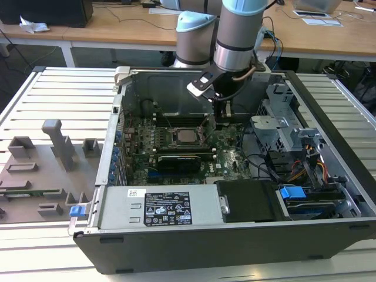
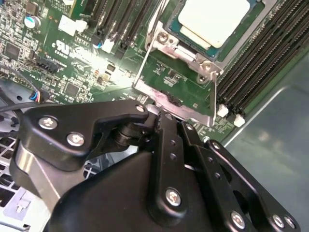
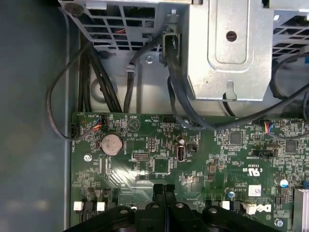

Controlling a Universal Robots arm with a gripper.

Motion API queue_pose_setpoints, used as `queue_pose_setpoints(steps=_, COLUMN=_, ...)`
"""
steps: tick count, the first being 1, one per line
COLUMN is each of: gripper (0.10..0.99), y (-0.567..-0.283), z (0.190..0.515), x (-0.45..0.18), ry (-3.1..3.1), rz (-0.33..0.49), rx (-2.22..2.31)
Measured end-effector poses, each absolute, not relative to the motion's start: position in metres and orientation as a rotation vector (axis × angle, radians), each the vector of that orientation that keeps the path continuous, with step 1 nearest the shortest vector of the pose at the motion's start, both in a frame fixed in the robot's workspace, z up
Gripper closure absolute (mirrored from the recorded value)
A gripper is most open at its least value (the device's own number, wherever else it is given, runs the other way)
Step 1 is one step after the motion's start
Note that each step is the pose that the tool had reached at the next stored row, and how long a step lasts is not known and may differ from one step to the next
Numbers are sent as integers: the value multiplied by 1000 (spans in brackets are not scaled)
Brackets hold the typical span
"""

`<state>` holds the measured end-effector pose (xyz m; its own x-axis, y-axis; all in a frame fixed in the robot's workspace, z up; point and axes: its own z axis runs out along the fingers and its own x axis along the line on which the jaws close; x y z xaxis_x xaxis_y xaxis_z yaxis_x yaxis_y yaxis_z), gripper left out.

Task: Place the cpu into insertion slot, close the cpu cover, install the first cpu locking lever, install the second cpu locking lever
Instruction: 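Close the cpu cover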

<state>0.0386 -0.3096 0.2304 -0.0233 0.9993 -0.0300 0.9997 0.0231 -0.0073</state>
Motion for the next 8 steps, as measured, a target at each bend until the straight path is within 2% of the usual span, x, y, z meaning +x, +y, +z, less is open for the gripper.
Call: queue_pose_setpoints(steps=8, gripper=980, y=-310, z=237, x=32, ry=2234, rz=-42, rx=2182)
